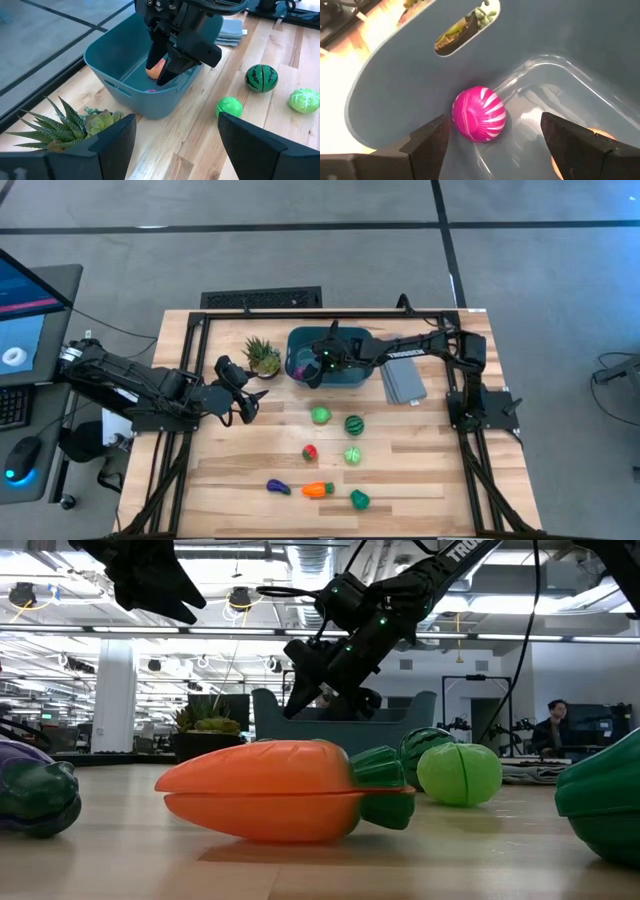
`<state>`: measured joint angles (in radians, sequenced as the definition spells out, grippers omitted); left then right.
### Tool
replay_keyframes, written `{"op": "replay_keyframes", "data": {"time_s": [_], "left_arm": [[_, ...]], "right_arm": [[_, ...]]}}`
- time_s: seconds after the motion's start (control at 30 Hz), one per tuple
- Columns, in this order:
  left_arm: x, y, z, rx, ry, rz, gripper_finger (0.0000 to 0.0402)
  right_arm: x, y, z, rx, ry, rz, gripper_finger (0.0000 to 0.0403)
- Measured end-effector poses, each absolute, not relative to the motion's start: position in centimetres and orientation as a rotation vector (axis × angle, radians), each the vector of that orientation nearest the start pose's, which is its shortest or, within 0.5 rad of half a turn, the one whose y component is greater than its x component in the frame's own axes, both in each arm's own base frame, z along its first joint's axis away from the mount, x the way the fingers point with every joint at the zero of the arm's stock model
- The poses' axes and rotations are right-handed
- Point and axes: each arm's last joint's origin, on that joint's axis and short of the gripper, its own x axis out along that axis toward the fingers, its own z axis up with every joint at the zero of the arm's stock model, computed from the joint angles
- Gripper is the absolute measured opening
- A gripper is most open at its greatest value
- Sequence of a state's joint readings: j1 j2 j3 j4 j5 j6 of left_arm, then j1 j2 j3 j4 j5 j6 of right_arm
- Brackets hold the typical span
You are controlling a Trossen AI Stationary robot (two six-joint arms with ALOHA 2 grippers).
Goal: Pick and placing Produce into tupperware
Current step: Put the watermelon into the blue bin
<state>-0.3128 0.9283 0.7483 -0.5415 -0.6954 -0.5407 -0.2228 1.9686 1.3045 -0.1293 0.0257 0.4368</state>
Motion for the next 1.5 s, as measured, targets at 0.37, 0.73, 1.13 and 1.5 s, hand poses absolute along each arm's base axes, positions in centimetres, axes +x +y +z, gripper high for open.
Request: {"op": "replay_keyframes", "data": {"time_s": [0.37, 0.73, 1.13, 1.5], "left_arm": [[17.8, -3.8, 27.1, -0.166, 0.513, 0.520, 0.0271], [17.8, -3.8, 27.0, -0.166, 0.514, 0.521, 0.0271], [17.8, -3.8, 27.1, -0.167, 0.510, 0.521, 0.0271], [17.8, -3.8, 27.1, -0.170, 0.502, 0.528, 0.0271]], "right_arm": [[40.2, -8.9, 18.7, 0.477, 0.755, -0.387, 0.0331], [39.1, -7.8, 22.2, 0.403, 0.716, -0.346, 0.0331], [36.8, -6.4, 26.9, 0.298, 0.668, -0.278, 0.0329], [34.0, -3.7, 28.9, 0.201, 0.781, -0.198, 0.0328]]}}
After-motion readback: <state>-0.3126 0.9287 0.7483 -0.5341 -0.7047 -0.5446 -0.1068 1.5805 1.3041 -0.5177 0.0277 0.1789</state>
